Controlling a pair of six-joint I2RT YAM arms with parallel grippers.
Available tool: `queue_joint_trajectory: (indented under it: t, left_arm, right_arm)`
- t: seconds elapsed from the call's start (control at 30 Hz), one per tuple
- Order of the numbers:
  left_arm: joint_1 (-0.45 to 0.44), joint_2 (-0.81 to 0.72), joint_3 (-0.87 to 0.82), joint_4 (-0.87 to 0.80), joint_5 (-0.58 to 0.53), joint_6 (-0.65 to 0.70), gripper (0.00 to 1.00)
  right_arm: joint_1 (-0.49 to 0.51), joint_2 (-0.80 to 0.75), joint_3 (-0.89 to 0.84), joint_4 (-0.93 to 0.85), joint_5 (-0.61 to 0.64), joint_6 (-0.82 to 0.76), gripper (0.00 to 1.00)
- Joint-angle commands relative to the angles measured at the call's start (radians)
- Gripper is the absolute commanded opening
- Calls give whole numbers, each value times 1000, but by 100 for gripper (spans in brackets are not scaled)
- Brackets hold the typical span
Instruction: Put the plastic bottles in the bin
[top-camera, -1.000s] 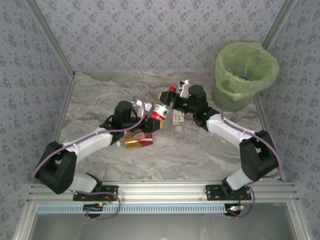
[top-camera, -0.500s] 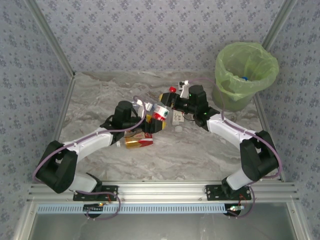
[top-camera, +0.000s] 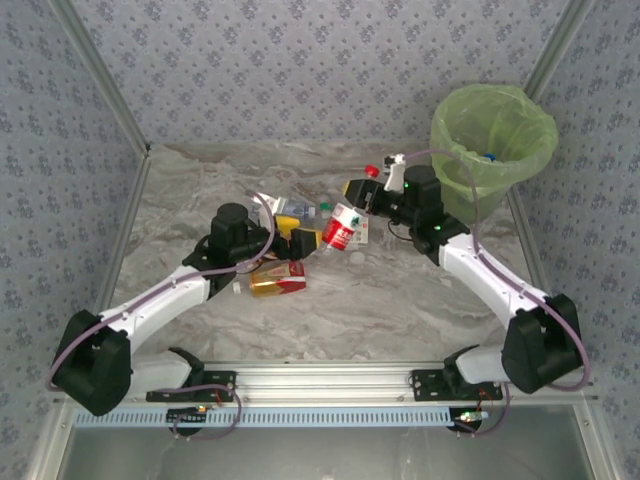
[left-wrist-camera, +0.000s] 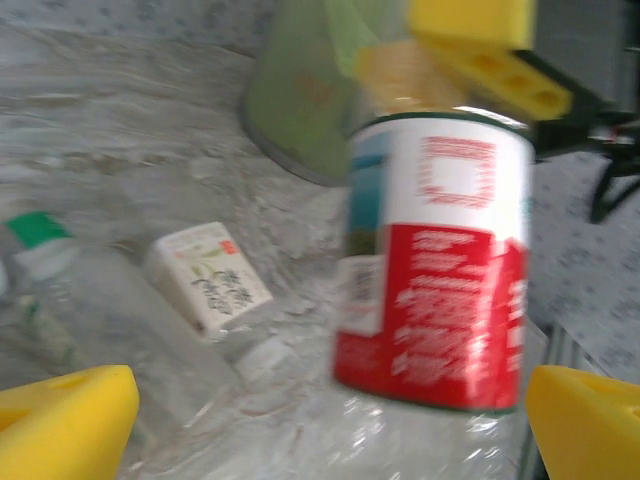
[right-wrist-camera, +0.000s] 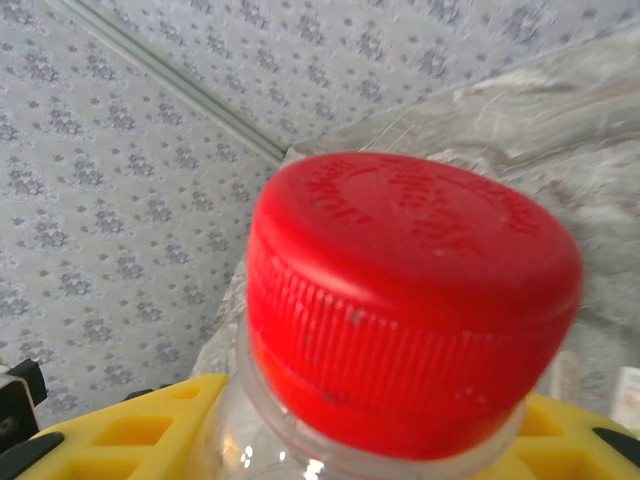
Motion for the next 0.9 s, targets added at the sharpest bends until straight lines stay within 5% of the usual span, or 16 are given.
queue_joint_trajectory:
  t: [0.0,0.43,0.87]
  left_arm:
    - [7,-41,-26,11,-180,-3,99]
    - [18,-32,-36,-58,-477,-64,99]
    - [25,-10,-28,-84,-478,-68,99]
  right_arm:
    - [-30,-66,31,-93,49,-86,49]
    - [-137,-162,141,-231,87,-203,48]
    - [-291,-91,491,-344,188,-342,48]
